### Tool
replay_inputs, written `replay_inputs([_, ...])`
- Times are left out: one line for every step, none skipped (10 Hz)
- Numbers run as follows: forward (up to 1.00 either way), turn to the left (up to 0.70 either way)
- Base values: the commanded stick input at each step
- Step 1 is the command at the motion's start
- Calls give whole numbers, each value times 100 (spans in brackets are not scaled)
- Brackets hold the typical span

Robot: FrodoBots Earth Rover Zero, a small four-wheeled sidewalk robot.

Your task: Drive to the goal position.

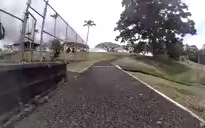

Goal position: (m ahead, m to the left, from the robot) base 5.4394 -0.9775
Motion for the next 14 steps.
replay_inputs([65, 1])
replay_inputs([65, -2])
replay_inputs([66, -11])
replay_inputs([67, -22])
replay_inputs([67, -26])
replay_inputs([67, -12])
replay_inputs([67, -4])
replay_inputs([67, 1])
replay_inputs([67, 1])
replay_inputs([67, 1])
replay_inputs([67, 1])
replay_inputs([67, 1])
replay_inputs([67, 1])
replay_inputs([67, 1])
